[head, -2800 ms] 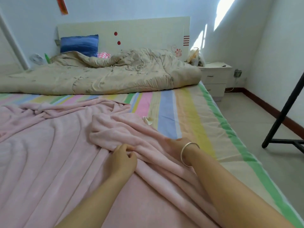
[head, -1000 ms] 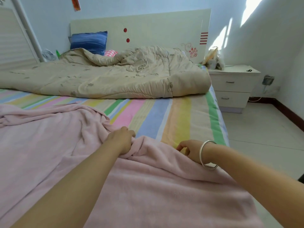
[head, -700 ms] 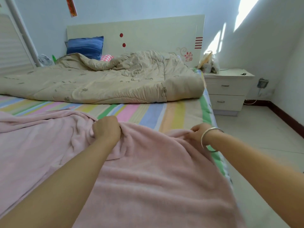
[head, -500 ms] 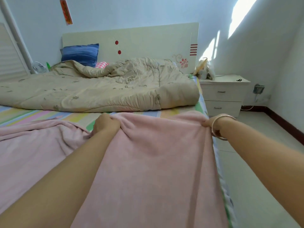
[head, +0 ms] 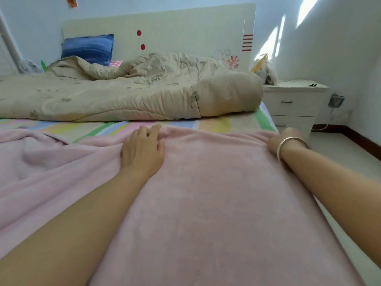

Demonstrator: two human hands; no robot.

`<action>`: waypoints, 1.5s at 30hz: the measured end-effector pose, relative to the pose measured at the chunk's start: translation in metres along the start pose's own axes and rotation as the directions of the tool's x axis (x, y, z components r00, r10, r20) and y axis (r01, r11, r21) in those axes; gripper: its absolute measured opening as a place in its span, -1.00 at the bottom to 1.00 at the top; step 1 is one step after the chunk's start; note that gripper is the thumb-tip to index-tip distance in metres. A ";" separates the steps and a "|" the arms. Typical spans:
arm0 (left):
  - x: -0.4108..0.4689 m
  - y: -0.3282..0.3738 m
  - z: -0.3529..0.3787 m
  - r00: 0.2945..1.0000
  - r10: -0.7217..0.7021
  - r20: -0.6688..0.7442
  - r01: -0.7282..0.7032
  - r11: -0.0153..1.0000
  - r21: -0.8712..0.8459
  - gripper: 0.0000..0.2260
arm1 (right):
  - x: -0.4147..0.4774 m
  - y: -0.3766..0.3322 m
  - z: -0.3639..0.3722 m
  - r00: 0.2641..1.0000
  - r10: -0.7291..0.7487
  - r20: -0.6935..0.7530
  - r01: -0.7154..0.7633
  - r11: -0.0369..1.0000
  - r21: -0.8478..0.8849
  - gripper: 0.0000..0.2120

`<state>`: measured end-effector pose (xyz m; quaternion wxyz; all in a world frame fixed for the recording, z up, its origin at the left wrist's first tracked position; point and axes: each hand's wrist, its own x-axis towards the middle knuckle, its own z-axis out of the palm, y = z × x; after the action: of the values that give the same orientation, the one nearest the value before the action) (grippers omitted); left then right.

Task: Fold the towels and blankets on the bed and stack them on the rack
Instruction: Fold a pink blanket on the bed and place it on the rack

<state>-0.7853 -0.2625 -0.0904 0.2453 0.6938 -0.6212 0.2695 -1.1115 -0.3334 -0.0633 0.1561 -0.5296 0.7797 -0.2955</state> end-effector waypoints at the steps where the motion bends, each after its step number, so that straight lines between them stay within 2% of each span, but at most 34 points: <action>1: 0.003 0.000 0.003 0.995 0.070 -0.067 -0.063 0.992 0.108 -0.71 | -0.003 -0.006 -0.003 0.999 -0.009 -0.050 0.007 0.999 -0.044 -0.64; 3: 0.011 0.002 0.003 0.979 0.191 -0.071 -0.168 0.952 0.254 -0.68 | -0.004 -0.010 0.003 0.993 -0.062 -0.104 0.051 0.993 -0.106 -0.61; 4: 0.017 0.003 0.004 0.983 0.181 -0.020 -0.171 0.957 0.236 -0.64 | -0.001 -0.009 0.008 0.989 -0.086 -0.123 0.068 0.987 -0.147 -0.60; 5: 0.025 0.004 0.003 0.993 0.078 0.092 -0.094 0.978 0.184 -0.61 | -0.004 -0.006 0.012 0.985 -0.102 -0.138 0.078 0.982 -0.174 -0.60; 7: 0.035 0.002 0.005 0.937 -0.168 0.306 0.154 0.986 0.071 -0.58 | -0.008 -0.004 0.018 0.967 -0.172 -0.185 0.128 0.965 -0.230 -0.61; 8: 0.037 -0.001 0.007 0.925 -0.189 0.331 0.178 0.982 0.062 -0.61 | -0.008 -0.003 0.020 0.958 -0.203 -0.201 0.148 0.954 -0.261 -0.62; 11: 0.038 -0.007 0.005 0.911 -0.117 0.394 0.137 0.990 -0.024 -0.75 | -0.007 0.002 0.025 0.931 -0.275 -0.240 0.204 0.937 -0.282 -0.67; 13: 0.043 -0.009 -0.004 0.858 -0.079 0.508 0.127 0.990 -0.059 -0.57 | -0.008 0.002 0.025 0.919 -0.295 -0.262 0.216 0.931 -0.293 -0.70; 15: 0.052 -0.005 -0.016 0.826 -0.029 0.564 -0.032 0.995 0.097 -0.60 | -0.009 0.004 0.025 0.913 -0.299 -0.276 0.213 0.929 -0.301 -0.72; 18: 0.059 0.008 -0.030 0.830 0.037 0.556 -0.222 0.938 0.268 -0.79 | -0.009 0.006 0.026 0.912 -0.294 -0.287 0.207 0.932 -0.297 -0.74; 22: 0.063 0.014 -0.038 0.883 0.117 0.455 -0.304 0.881 0.363 -0.79 | -0.012 0.004 0.028 0.892 -0.321 -0.319 0.220 0.924 -0.314 -0.78; 24: 0.059 0.012 -0.036 0.905 0.130 0.405 -0.284 0.894 0.346 -0.79 | -0.013 0.005 0.028 0.886 -0.319 -0.336 0.216 0.926 -0.308 -0.80; 27: 0.046 0.012 -0.031 0.945 0.053 0.321 -0.138 0.959 0.249 -0.81 | -0.014 0.006 0.029 0.886 -0.286 -0.365 0.203 0.947 -0.251 -0.81; 30: 0.041 0.011 -0.027 0.965 0.054 0.257 -0.130 0.948 0.290 -0.83 | -0.012 0.006 0.029 0.890 -0.256 -0.378 0.185 0.959 -0.212 -0.80; 35: 0.042 0.001 -0.029 0.946 0.188 0.265 -0.299 0.826 0.479 -0.79 | -0.010 0.007 0.029 0.890 -0.258 -0.376 0.178 0.956 -0.234 -0.80; 38: 0.047 -0.002 -0.039 0.948 0.262 0.179 -0.316 0.726 0.611 -0.82 | -0.008 0.007 0.031 0.871 -0.296 -0.393 0.202 0.944 -0.262 -0.80; 39: 0.050 -0.001 -0.041 0.956 0.240 0.170 -0.293 0.728 0.620 -0.83 | -0.007 0.008 0.033 0.859 -0.311 -0.407 0.207 0.938 -0.279 -0.80; 40: 0.053 0.002 -0.041 0.974 0.166 0.156 -0.226 0.790 0.569 -0.84 | -0.006 0.009 0.033 0.846 -0.324 -0.424 0.207 0.932 -0.298 -0.81; 42: 0.061 0.011 -0.038 0.988 -0.120 0.095 0.078 0.928 0.363 -0.81 | -0.005 0.011 0.033 0.830 -0.332 -0.448 0.199 0.927 -0.319 -0.82; 43: 0.064 0.013 -0.035 0.961 -0.269 0.066 0.247 0.941 0.233 -0.80 | -0.006 0.011 0.032 0.828 -0.333 -0.450 0.199 0.927 -0.319 -0.82; 45: 0.066 0.010 -0.025 0.904 -0.426 0.041 0.425 0.905 0.021 -0.79 | -0.009 0.009 0.027 0.823 -0.357 -0.442 0.214 0.916 -0.341 -0.76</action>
<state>-0.7910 -0.2949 -0.0271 0.2802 0.8198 -0.4588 0.1973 -1.0994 -0.3307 -0.0905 -0.1706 -0.5641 0.7376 -0.3296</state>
